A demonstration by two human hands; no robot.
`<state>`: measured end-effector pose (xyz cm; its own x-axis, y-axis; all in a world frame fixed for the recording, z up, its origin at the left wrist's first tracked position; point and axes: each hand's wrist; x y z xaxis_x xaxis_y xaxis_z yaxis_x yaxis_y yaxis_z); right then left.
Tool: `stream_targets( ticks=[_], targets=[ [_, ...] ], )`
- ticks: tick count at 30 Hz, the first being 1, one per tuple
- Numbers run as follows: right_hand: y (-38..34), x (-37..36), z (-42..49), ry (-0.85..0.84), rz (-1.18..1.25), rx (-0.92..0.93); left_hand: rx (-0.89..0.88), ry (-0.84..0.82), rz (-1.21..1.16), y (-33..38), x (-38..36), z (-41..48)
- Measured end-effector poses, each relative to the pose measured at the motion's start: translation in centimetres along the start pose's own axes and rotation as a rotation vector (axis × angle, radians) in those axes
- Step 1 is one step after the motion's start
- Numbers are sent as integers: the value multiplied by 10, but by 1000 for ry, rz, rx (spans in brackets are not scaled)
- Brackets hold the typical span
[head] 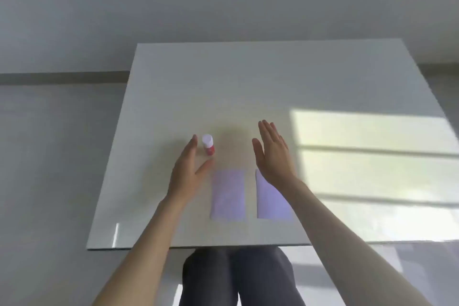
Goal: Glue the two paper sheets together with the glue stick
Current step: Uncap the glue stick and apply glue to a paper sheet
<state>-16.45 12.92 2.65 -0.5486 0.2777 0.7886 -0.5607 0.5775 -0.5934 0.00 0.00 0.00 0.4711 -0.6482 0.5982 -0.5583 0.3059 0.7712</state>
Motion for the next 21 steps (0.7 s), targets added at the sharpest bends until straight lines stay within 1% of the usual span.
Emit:
stream_targets(
  ticks=[2, 6, 9, 11, 12, 14, 16, 18, 19, 21],
  targets=[
    [9, -11, 5, 115, 46, 71, -64, 92, -43, -12, -10, 6],
    [2, -23, 18, 252, 121, 231, -143, 229, -137, -17, -22, 21],
    [-6, -24, 12, 370, 183, 345, -281, 337, -149, -13, -25, 19],
    [-11, -23, -3, 432, 313, 362, -363, 380, -135, -7, -22, 7],
    [-13, -22, -13, 444, 398, 332, -396, 390, -113, -3, -21, -1],
    [-18, -16, -33, 409, 563, 220, -446, 409, -44, 7, -18, -18],
    [-25, -6, -48, 272, 620, 111, -480, 432, 18, 20, -14, -33],
    [-34, 3, -57, 120, 541, 73, -523, 463, 69, 31, -14, -45],
    [-38, 5, -59, 83, 487, 89, -546, 478, 88, 36, -14, -50],
    [-41, 8, -63, 69, 421, 157, -571, 507, 111, 41, -15, -56]
  ],
)
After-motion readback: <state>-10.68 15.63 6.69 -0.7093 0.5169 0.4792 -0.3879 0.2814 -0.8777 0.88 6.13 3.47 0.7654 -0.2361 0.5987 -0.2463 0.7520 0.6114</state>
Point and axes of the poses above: each hand's wrist, its own z-axis towards the middle knuckle, its own x-axis out of the back of the hand, y = z × x, and after that the axes turned 4 degrees about -y, right-handed
